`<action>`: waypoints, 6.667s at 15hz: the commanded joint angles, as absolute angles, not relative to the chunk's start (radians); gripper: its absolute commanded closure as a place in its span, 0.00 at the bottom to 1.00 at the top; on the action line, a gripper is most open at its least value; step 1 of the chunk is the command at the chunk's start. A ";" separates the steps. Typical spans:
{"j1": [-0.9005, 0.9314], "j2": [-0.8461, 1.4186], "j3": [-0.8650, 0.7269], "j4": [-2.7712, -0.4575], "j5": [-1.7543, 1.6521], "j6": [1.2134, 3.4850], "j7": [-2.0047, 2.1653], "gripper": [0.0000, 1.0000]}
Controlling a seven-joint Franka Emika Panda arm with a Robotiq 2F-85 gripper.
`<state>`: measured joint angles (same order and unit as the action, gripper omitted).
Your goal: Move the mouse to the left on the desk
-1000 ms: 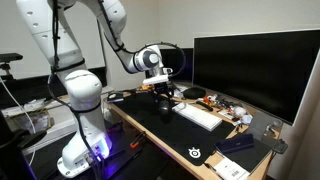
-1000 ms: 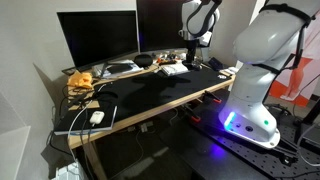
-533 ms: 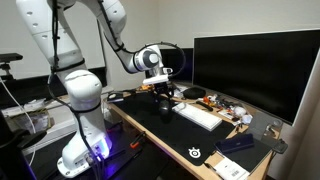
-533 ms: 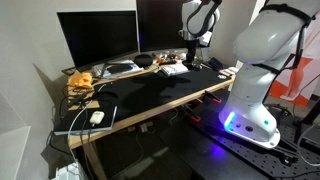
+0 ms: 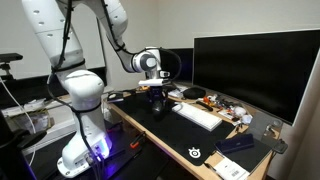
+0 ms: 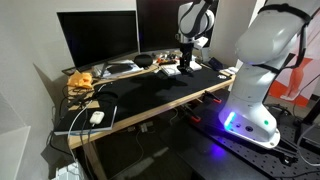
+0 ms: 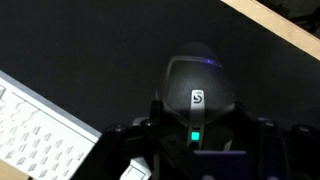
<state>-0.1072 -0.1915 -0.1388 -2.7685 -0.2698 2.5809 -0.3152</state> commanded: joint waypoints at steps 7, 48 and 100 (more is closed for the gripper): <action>0.036 -0.126 -0.068 -2.636 0.042 2.453 -0.295 0.53; 0.107 0.375 -0.034 -2.222 0.001 2.537 0.308 0.07; 0.003 -0.590 -0.107 -2.770 0.027 2.181 -0.193 0.00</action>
<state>0.0088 -0.5901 -0.1134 -2.7710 0.0231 2.1828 -0.1899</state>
